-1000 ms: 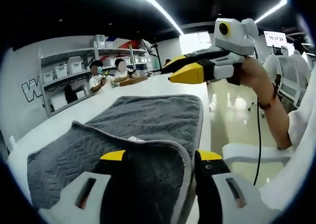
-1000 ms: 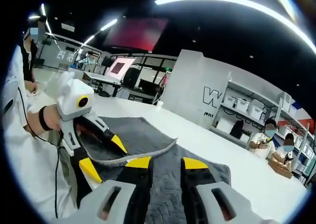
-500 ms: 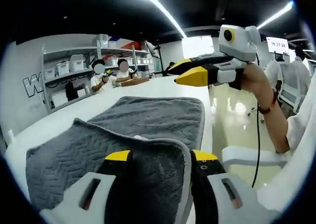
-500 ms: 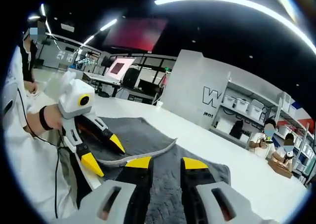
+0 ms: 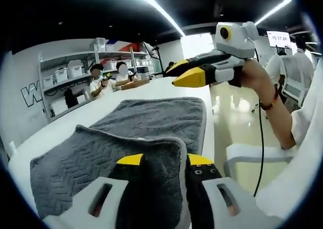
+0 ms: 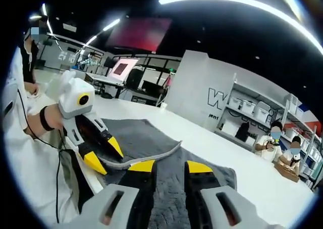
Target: Open the folded towel by lifting each exposed corner and separating the folded layers until the towel lies flat within the target outline without major curled edges
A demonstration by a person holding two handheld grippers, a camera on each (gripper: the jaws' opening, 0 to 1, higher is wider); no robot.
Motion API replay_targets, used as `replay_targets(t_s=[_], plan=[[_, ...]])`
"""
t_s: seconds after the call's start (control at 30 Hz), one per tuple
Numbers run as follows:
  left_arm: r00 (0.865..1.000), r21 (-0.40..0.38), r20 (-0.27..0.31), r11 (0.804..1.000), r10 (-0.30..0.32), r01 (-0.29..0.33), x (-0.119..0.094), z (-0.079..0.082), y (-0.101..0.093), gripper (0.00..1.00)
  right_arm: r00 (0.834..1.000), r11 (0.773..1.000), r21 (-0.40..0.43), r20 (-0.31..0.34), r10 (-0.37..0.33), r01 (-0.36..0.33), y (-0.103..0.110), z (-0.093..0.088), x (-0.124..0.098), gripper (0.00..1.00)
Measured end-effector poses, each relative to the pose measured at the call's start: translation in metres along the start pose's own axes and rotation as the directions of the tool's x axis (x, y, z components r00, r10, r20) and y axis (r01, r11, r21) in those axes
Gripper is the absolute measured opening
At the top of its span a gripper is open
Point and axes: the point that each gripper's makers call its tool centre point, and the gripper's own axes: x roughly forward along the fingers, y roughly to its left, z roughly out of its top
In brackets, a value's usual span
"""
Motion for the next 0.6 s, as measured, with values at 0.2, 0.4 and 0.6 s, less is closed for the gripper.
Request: replay_targets(t_s=[0.2,0.4,0.6], plan=[[0.999,0.043,0.035,0.999,-0.034,0.032,-0.004,0.006,-0.006,0.09,1.0,1.0,0.004,-0.007,0.004,-0.004,0.002,-0.002,0.004,0.17],[0.998,0.007,0.048,0.999,-0.047,0.046,-0.006,0.006,-0.006,0.02,1.0,1.0,0.003,0.021,0.021,-0.022,0.007,0.002,0.009,0.17],[0.995,0.013,0.079,0.998,-0.06,0.059,-0.008,0.01,-0.008,0.01,0.999,0.999,0.009,0.038,0.034,-0.035,0.009,0.004,0.018,0.18]])
